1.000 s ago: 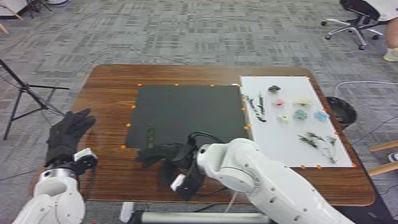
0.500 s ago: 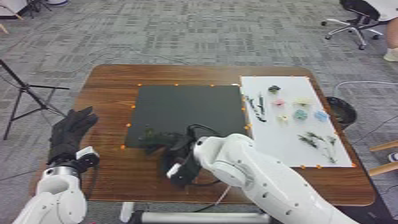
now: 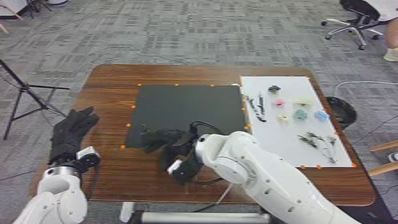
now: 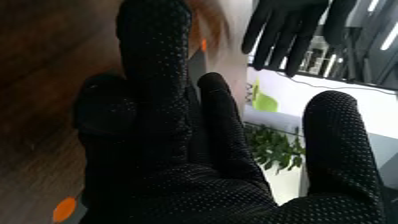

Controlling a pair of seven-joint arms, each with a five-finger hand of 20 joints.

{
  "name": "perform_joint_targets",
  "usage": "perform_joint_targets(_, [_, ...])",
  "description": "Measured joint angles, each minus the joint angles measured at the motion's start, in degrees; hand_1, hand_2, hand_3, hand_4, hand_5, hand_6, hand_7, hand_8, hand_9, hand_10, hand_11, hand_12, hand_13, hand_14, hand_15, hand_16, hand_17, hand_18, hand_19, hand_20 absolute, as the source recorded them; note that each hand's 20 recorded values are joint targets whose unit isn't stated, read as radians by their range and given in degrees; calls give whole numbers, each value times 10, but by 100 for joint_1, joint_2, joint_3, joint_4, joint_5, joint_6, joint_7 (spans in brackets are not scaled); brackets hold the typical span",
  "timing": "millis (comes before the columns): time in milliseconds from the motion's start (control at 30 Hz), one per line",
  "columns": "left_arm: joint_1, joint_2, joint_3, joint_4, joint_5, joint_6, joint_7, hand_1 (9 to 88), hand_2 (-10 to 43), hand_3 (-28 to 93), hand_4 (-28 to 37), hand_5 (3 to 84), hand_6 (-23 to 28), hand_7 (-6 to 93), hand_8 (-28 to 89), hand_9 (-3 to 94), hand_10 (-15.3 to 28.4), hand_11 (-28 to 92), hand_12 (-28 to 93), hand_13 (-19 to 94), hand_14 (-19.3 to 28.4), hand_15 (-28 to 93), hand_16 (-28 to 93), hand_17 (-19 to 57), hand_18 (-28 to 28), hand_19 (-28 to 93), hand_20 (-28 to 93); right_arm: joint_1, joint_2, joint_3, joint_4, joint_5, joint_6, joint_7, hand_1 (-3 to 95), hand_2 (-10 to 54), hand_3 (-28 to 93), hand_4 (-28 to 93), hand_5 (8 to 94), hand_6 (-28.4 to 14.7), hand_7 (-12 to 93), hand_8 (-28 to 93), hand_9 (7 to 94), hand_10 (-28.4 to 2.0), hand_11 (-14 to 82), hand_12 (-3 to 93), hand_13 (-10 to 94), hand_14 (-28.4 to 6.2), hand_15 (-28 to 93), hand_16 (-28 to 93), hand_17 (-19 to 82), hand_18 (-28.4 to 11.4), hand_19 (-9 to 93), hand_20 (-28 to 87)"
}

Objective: Arrange flowers

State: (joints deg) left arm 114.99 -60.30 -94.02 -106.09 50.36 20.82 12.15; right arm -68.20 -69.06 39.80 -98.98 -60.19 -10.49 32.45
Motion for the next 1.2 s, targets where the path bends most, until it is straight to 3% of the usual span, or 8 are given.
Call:
perform_joint_targets(300, [10,0,-17,-3,0,-6,0,236,204,651,-283,521,30,142,-73,523,148,214,131,425,168,162,21,88,118,111,196,7,226,36,-265,190,-192,80,185,113,512,-87,468,-87,13,-62,452,-145,48,50,857,-95,444,279,553,-165,894,335])
perform_joint_targets(1200, [12,-29,-21,-6,-3,-43,-1,237,204,649,-283,520,30,142,-73,522,147,213,132,427,167,163,21,88,118,111,197,-1,188,233,95,-214,-267,66,186,107,514,-87,472,-84,15,-62,458,-145,49,54,856,-95,444,283,554,-164,898,329])
